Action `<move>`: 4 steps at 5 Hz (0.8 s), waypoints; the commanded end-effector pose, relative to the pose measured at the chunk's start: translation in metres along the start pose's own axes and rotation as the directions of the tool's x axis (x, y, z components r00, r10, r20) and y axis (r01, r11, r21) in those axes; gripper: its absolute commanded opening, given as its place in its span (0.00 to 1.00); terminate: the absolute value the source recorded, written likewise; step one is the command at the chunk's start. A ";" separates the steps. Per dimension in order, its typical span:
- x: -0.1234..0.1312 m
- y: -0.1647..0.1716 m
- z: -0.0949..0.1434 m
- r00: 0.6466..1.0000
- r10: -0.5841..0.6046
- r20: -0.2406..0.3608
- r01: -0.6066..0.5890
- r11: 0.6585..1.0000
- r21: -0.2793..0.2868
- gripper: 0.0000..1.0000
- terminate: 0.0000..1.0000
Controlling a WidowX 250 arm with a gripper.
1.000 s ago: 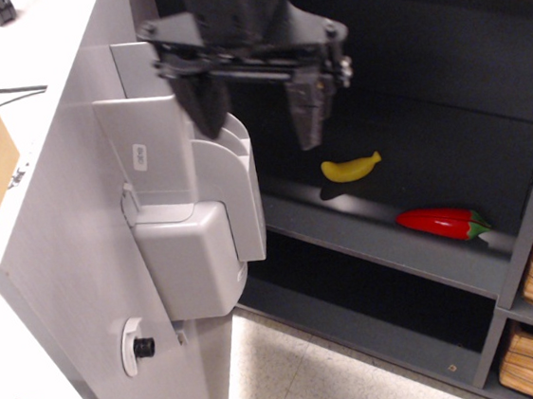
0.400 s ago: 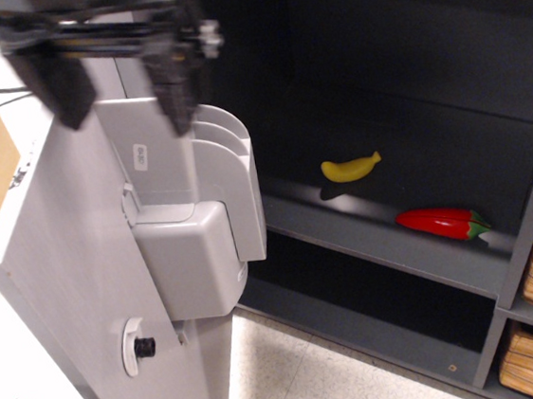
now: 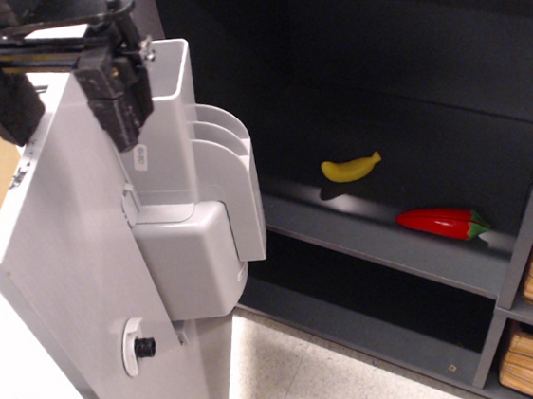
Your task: Close fridge
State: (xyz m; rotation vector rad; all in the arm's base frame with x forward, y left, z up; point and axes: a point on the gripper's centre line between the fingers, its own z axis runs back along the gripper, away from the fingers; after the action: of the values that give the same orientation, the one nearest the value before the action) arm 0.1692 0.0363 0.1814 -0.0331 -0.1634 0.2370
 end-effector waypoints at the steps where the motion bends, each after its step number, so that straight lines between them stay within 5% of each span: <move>1: 0.009 -0.006 -0.024 0.999 0.027 0.021 -0.029 0.995 0.091 1.00 0.00; 2: 0.018 -0.018 -0.034 0.999 0.039 0.037 -0.041 0.997 0.070 1.00 0.00; 3: 0.029 -0.038 -0.038 0.997 0.049 -0.052 -0.047 0.998 0.041 1.00 0.00; 4: 0.047 -0.069 -0.046 0.996 0.087 -0.012 -0.086 0.996 0.038 1.00 0.00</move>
State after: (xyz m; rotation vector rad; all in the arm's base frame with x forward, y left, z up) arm 0.2374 -0.0221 0.1431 -0.0054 -0.1236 0.3305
